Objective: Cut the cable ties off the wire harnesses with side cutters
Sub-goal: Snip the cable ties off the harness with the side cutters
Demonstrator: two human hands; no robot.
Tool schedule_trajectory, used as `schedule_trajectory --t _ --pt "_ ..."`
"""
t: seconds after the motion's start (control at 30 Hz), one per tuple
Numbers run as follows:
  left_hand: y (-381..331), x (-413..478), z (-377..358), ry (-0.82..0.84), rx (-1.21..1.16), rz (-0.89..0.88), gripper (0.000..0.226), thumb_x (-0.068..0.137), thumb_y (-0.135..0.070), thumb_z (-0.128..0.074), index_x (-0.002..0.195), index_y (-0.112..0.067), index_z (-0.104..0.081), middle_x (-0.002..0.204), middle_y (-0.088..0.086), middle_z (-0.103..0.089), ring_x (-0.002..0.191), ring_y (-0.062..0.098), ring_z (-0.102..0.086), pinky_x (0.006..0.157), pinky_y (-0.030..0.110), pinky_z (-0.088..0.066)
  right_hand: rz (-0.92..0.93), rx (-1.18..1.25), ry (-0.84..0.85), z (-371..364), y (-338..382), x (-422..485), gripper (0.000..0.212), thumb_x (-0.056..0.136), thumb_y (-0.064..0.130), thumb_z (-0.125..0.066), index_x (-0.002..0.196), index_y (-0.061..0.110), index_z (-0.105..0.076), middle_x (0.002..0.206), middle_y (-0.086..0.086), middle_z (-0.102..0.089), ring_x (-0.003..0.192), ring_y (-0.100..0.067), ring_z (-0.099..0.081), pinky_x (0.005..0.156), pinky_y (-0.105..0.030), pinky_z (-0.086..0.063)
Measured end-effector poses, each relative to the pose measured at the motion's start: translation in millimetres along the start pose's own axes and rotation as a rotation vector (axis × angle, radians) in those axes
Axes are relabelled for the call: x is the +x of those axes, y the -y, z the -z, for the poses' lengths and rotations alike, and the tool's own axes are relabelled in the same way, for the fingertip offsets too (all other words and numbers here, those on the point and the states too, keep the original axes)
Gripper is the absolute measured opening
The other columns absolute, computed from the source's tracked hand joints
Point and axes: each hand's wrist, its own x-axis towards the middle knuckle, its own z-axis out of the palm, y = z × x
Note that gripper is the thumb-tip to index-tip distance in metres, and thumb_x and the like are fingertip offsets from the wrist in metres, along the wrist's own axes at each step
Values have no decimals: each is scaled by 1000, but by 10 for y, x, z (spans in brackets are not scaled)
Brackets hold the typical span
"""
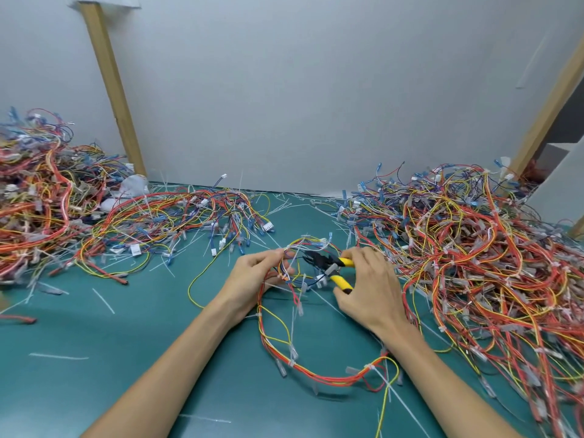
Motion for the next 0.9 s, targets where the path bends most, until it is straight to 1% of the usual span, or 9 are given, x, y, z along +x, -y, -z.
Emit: schedule_trajectory --t 0.13,0.27,0.43,0.57,0.63,0.73,0.8,0.87,0.9 --pt "1 -14 12 13 125 -59 21 97 -12 -55 103 0 -71 84 11 -69 74 17 -68 69 22 -57 11 -40 -58 -20 47 -15 46 66 35 -71 107 20 -58 100 1 -58 95 -25 -53 86 -39 -44" --pt "30 -28 -6 5 226 -106 18 95 -11 -58 102 -5 -73 73 2 -72 66 11 -66 64 18 -54 15 -84 -46 -28 70 -26 47 66 37 -68 109 19 -58 102 0 -57 97 -25 -52 86 -39 -42" --pt "33 -24 2 10 226 -108 14 93 -10 -61 99 -7 -74 74 4 -70 69 14 -63 67 21 -56 -7 -62 -56 -20 86 -22 49 63 33 -70 108 18 -59 103 -1 -57 97 -26 -52 86 -39 -41" --pt "54 -9 3 6 306 -124 17 93 -11 -62 104 -6 -73 70 -4 -72 67 6 -64 65 19 -54 12 -61 -85 -12 99 -13 49 62 35 -69 107 18 -59 102 -1 -56 96 -27 -51 85 -39 -41" --pt "70 -4 -1 1 369 -143 17 93 -12 -62 106 -11 -73 68 -7 -72 67 3 -64 70 24 -57 30 -70 -111 -11 108 -13 50 62 38 -67 107 19 -59 102 -1 -56 96 -26 -51 83 -39 -41" --pt "89 -8 -16 -43 455 -173 14 92 -16 -64 98 -26 -74 70 -3 -73 71 9 -62 82 35 -56 47 -93 -131 -22 110 -15 51 62 37 -71 108 18 -59 101 -1 -56 95 -27 -52 82 -39 -41" --pt "104 -6 -11 -77 578 -219 14 92 -20 -65 97 -28 -75 72 -2 -73 66 7 -61 78 28 -55 54 -102 -138 -29 105 -17 51 62 37 -73 107 18 -60 101 -2 -57 94 -28 -52 82 -40 -42" --pt "116 -12 -16 -114 710 -293 13 91 -22 -66 98 -24 -77 70 -5 -72 57 -1 -57 66 14 -47 65 -109 -146 -36 101 -20 51 60 36 -73 107 19 -60 99 -1 -57 93 -27 -53 81 -39 -41" --pt "117 -19 -23 -136 760 -328 13 91 -23 -66 97 -22 -78 70 -6 -71 56 -2 -55 61 10 -42 70 -115 -146 -40 102 -21 51 60 35 -73 106 19 -60 99 -1 -58 93 -27 -53 80 -39 -41"
